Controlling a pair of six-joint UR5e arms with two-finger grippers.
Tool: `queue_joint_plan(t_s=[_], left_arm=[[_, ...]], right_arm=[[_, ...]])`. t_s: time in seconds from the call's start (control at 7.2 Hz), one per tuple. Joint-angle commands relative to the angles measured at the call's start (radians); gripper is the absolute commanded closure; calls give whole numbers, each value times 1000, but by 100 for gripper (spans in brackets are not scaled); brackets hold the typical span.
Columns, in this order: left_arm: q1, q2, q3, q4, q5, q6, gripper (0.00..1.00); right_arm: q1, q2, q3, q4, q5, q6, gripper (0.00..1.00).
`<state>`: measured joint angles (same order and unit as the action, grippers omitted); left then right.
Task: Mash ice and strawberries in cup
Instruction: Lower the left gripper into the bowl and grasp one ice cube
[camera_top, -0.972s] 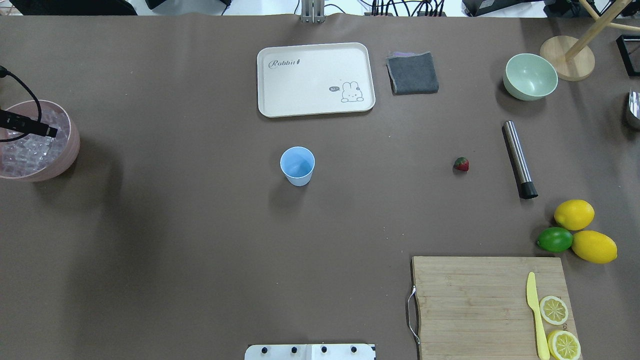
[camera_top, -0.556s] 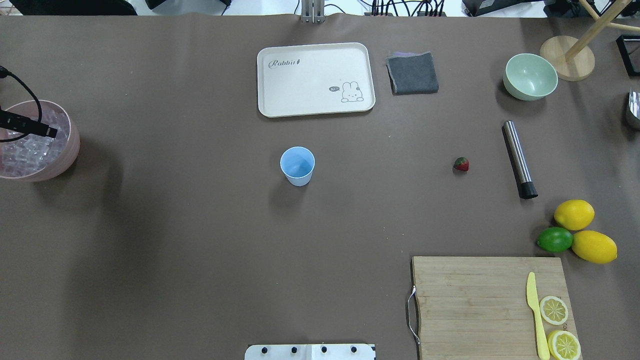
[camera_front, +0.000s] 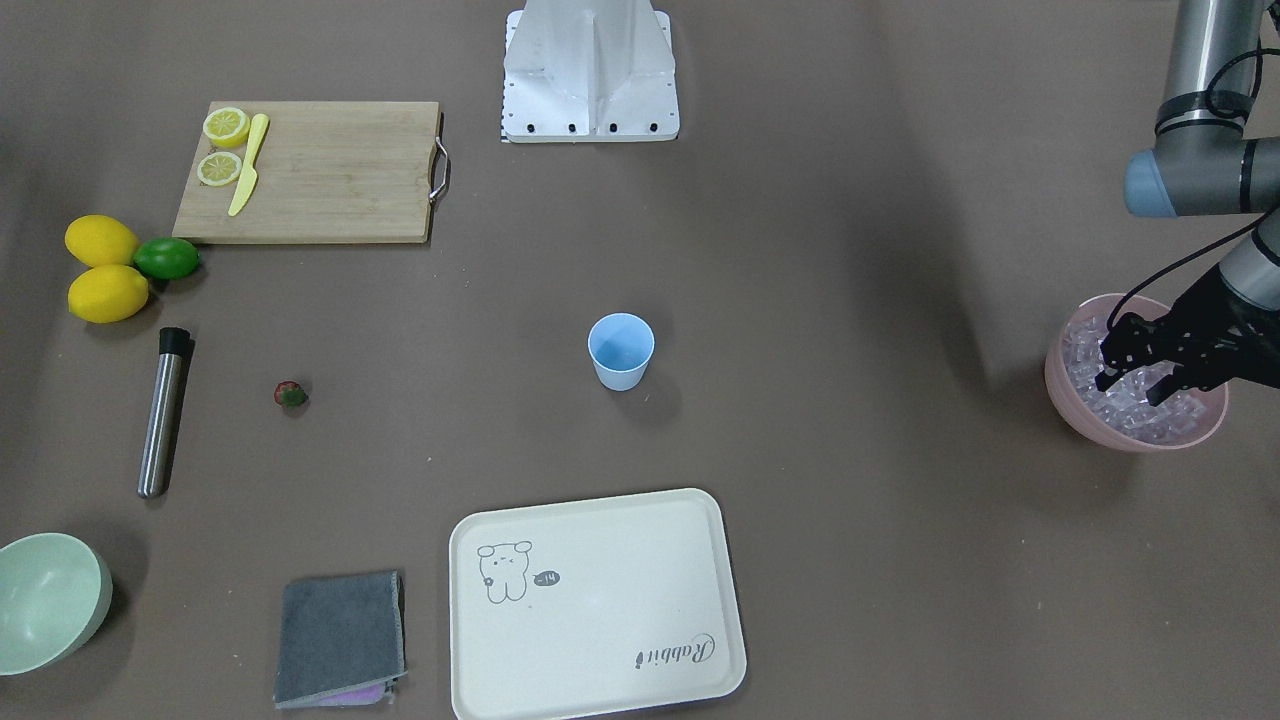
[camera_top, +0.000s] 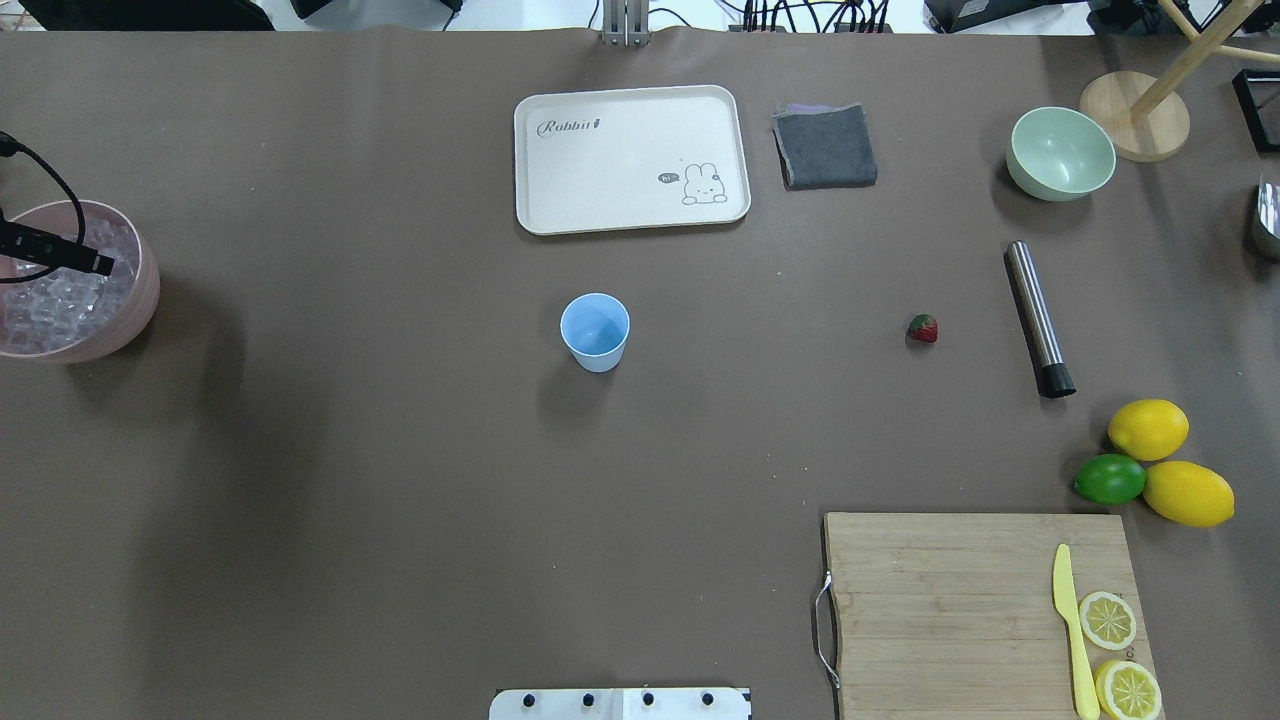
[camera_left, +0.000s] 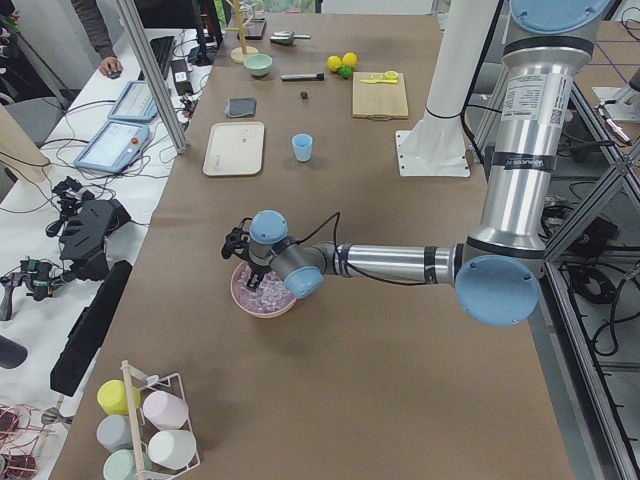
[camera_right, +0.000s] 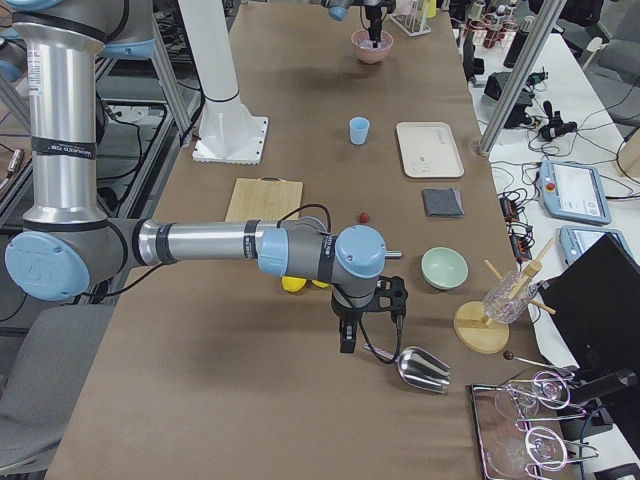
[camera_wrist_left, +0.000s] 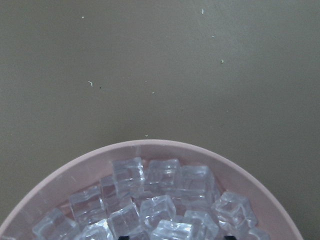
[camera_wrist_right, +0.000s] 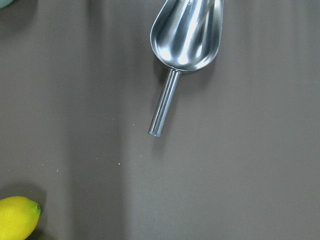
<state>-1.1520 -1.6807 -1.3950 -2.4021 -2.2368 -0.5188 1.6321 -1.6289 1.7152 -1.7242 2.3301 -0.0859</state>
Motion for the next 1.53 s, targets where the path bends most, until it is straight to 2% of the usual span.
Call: queue_joint_plan(t_s=[0.0,0.28,0.83,0.97,1.11,1.39], left_arm=[[0,-2,4,1,-1,0,31],[0,1,4,1,-3,0,52],[2,-2,7,0,-1,-1,52],[2,-2,7,-2,-1,-1,55],[2,-2,8,-2,-1,-1,63],[2,-2,11,-2,-1,-1,96]], right_arm=[[2,0,1,0,2,0,0],[2,0,1,0,0,0,0],[14,-3,1,0,2,0,0],[14,-3,1,0,3,0,0],[15,-3,1,-2,3,0,0],[15,-2,1,-3,3,0,0]])
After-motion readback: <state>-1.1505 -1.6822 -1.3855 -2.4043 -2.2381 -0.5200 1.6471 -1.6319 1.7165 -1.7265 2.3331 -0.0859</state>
